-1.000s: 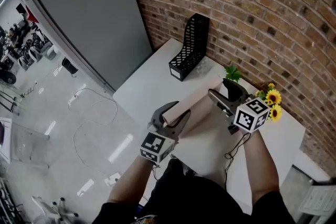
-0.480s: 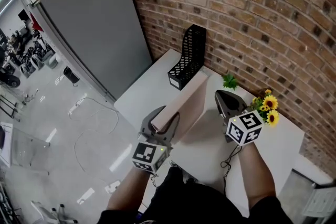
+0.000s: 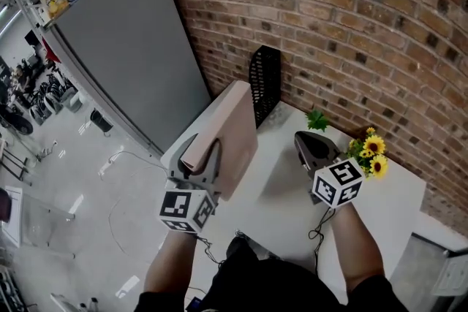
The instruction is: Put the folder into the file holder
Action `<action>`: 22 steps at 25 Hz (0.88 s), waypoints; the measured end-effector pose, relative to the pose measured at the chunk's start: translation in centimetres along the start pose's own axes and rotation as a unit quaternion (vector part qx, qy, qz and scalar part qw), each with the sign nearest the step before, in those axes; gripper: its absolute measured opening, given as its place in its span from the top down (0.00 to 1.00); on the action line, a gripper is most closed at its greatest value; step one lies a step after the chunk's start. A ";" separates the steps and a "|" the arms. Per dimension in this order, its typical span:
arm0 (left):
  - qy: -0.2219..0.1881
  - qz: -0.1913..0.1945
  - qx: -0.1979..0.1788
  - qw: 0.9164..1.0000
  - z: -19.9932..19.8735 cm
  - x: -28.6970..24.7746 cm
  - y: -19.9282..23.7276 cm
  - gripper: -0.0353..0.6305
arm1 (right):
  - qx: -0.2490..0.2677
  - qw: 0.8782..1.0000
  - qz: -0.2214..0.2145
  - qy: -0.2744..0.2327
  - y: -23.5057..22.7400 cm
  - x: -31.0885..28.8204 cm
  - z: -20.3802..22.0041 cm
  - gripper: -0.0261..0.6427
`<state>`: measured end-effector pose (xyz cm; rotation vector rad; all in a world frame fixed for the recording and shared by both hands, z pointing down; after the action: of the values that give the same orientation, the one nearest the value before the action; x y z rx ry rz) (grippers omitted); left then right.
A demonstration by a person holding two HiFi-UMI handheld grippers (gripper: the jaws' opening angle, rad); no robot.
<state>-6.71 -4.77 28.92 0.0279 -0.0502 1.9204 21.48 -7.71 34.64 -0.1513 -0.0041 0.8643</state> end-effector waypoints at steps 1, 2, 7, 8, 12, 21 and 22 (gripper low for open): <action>-0.004 -0.002 0.002 1.000 -0.4 -0.4 0.4 0.69 | -0.001 1.000 0.003 0.001 -0.2 0.0 0.0 0.96; -0.008 -0.003 0.004 1.000 -0.8 -0.9 0.9 0.69 | -0.002 1.000 0.006 0.002 -0.3 0.0 0.1 0.96; -0.030 0.003 0.008 1.000 -2.3 -3.9 3.1 0.69 | -0.013 1.000 0.028 0.001 -1.5 -1.1 0.5 0.96; -0.033 0.006 0.007 0.999 -2.5 -4.5 3.5 0.69 | -0.015 0.999 0.032 0.000 -1.8 -1.5 0.5 0.96; -0.038 0.026 0.012 0.999 -3.2 -7.5 4.9 0.69 | -0.021 0.998 0.054 -0.003 -2.7 -3.1 0.4 0.96; -0.057 0.070 0.028 0.996 -3.3 -15.4 8.8 0.69 | -0.030 0.994 0.104 -0.003 -4.4 -7.9 0.1 0.96; -0.059 0.074 0.029 0.995 -3.2 -16.2 9.1 0.69 | -0.032 0.993 0.110 -0.003 -4.6 -8.2 0.2 0.96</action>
<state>-9.72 -22.92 24.81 0.1821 -0.0770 2.0664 19.58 -16.86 35.88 -0.2123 -0.0206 1.0843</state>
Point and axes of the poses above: the fingertips, and each gripper's own axes: x backward along the fingers, y to its left, z out of its underside, the point moved 8 cm from there along x, backward along the fingers, and after that the axes turned 6 degrees about -z, right-handed, at the moved point
